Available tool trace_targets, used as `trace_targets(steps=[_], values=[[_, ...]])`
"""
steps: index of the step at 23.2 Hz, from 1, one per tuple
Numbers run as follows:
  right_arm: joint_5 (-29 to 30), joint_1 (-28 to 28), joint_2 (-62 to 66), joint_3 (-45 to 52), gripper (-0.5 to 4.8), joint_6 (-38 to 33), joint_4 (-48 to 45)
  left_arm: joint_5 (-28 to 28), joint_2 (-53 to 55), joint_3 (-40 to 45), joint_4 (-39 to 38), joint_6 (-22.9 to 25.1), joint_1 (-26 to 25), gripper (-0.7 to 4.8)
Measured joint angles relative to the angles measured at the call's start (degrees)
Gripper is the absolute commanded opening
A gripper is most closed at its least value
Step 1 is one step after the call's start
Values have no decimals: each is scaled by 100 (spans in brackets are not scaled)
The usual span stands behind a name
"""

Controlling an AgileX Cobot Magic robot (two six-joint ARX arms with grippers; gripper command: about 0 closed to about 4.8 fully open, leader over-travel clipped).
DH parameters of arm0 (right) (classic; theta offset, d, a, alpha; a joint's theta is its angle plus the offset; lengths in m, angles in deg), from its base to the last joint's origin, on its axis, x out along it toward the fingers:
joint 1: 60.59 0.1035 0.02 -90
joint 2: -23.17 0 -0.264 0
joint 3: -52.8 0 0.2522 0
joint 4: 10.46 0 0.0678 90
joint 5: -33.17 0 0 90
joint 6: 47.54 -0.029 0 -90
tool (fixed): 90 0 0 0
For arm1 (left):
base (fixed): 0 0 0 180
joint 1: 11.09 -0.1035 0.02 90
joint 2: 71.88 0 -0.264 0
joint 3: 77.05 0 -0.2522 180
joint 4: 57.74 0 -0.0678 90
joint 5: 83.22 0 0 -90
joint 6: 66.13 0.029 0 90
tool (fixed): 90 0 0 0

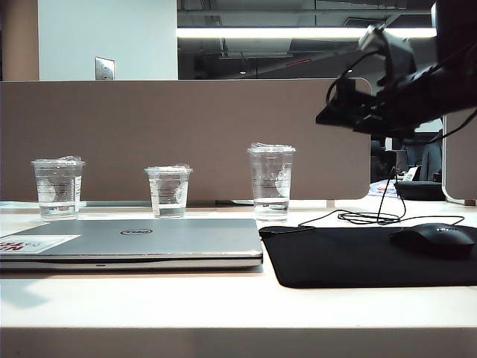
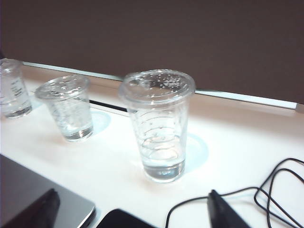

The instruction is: Pick up the coffee cup on the right and place it on the right side of the laptop.

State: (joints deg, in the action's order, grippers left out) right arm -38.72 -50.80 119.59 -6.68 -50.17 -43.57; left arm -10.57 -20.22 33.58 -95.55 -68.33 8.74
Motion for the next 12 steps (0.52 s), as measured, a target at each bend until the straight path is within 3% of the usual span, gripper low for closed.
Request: trace_targets(steps=[5, 12], values=[[61, 0, 752, -684, 479, -4, -15, -57, 0, 0, 2, 0, 0, -6], [608, 0, 1967, -2044, 479, -4, 240, -59, 0, 0, 24, 0, 2, -6]])
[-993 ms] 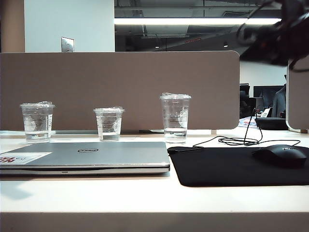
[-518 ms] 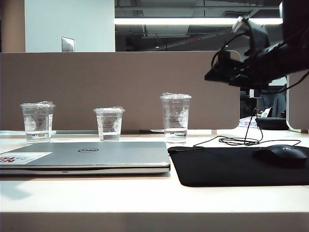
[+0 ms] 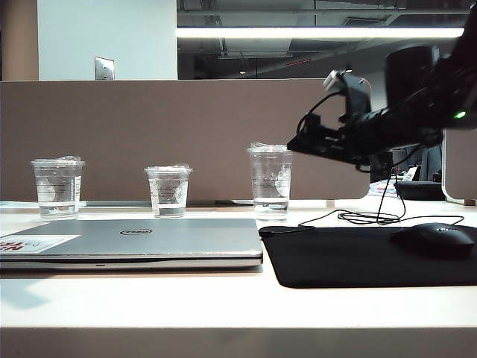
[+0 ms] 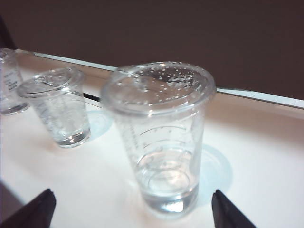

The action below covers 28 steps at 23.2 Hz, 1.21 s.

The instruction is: Pick up the coffee cup on the right and place it on the right side of the laptop.

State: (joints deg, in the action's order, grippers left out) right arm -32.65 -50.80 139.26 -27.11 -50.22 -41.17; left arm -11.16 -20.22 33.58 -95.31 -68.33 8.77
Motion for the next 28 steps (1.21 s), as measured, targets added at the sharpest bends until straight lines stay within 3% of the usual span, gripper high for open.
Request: trace_targets(steps=[9, 28], values=[[205, 0, 1338, -1648, 479, 37, 560, 0, 0, 0, 0, -24, 0, -6], [380, 120, 2218, -2885, 479, 448, 927, -57, 2, 0, 2, -144, 0, -6]])
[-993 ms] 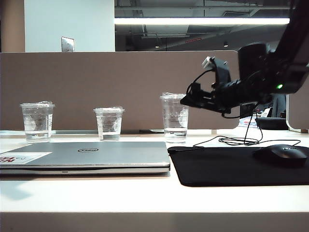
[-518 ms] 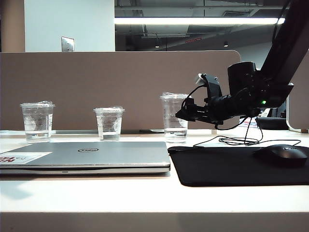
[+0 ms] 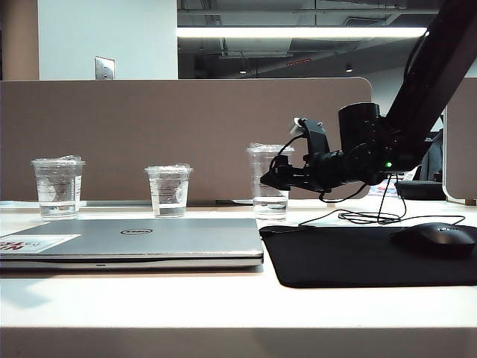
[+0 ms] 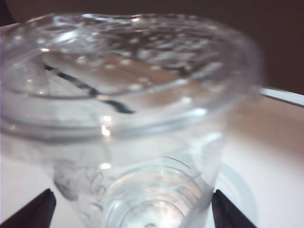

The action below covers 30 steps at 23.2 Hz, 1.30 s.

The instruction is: Pick up the coffee cup on the right and place it on the right side of the laptop.

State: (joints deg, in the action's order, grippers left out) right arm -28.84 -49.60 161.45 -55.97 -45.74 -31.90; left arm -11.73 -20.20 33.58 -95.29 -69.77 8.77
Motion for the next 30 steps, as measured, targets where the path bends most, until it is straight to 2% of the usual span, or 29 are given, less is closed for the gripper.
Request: trace_targets(steps=[30], values=[[-247, 98, 472, -111, 479, 153, -684, 0, 63, 0, -4, -2, 0, -6]])
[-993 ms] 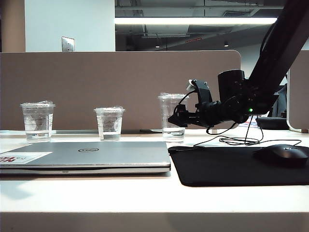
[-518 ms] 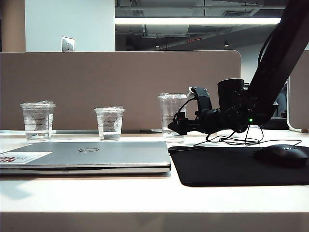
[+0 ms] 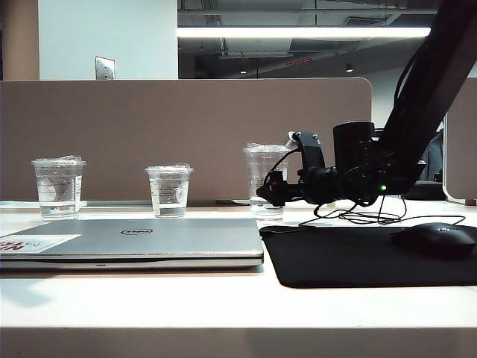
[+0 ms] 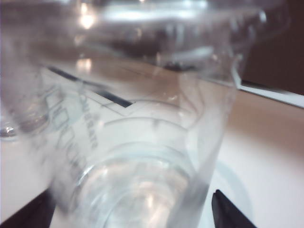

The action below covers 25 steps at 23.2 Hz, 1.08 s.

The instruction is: Pick up the coffee cup on the right and place it on the right side of the laptop.

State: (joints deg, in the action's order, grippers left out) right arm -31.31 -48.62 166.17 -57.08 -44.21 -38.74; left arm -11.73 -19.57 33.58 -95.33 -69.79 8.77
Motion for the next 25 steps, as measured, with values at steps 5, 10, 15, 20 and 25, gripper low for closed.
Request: trace_targets(steps=[5, 10, 15, 20, 25], values=[[0, 28, 302, -870, 479, -28, 492, -2, 55, -2, -2, 0, -2, -6], [-2, 103, 603, -1412, 479, -28, 610, -42, 136, -2, -42, 0, 0, -6], [-13, 162, 741, -1735, 479, -28, 809, -42, 144, -2, -48, 2, -2, -6], [-52, 251, 741, -1731, 479, -28, 807, -42, 144, -2, -48, 2, 0, -6], [-114, 267, 741, -1731, 396, -28, 807, -42, 144, -2, -48, 2, -2, -6]])
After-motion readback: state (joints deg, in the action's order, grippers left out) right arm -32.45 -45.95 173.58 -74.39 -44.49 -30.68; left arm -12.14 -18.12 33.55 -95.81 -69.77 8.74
